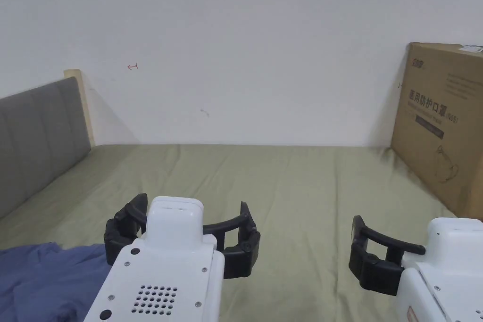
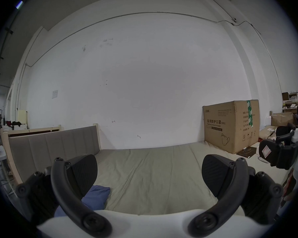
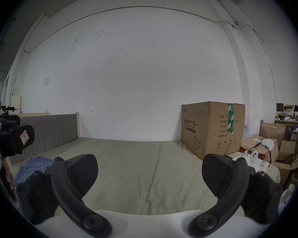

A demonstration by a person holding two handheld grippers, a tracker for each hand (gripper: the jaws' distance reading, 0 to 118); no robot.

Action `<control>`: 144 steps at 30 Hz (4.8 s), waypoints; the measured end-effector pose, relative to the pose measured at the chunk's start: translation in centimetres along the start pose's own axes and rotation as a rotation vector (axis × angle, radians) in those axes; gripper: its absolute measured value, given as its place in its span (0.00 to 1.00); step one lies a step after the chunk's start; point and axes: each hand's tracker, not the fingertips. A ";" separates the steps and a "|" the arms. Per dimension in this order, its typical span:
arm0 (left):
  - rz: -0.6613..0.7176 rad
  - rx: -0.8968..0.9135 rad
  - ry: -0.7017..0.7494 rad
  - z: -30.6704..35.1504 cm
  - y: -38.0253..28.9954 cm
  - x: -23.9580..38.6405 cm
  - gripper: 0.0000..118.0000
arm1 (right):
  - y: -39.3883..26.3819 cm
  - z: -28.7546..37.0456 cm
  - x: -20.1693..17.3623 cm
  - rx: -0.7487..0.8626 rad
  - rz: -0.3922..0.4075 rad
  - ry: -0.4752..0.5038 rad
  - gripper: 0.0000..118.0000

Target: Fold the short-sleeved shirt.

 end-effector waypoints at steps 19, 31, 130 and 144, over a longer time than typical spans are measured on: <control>0.038 -0.049 -0.038 -0.5 0.0 0.1 1.00 | -0.1 0.0 -0.2 -0.027 -0.007 0.010 1.00; 0.099 -0.097 -0.075 -1.5 0.7 -0.5 0.00 | -0.1 -0.9 1.4 -0.083 -0.091 0.034 0.05; 0.226 -0.319 -0.449 -16.7 16.6 -11.7 0.00 | -1.1 -6.8 1.2 -0.401 -0.263 0.325 0.00; 0.260 -1.200 -0.451 -26.5 -12.7 6.3 0.00 | -4.6 -5.4 10.6 -0.449 -0.276 0.115 0.00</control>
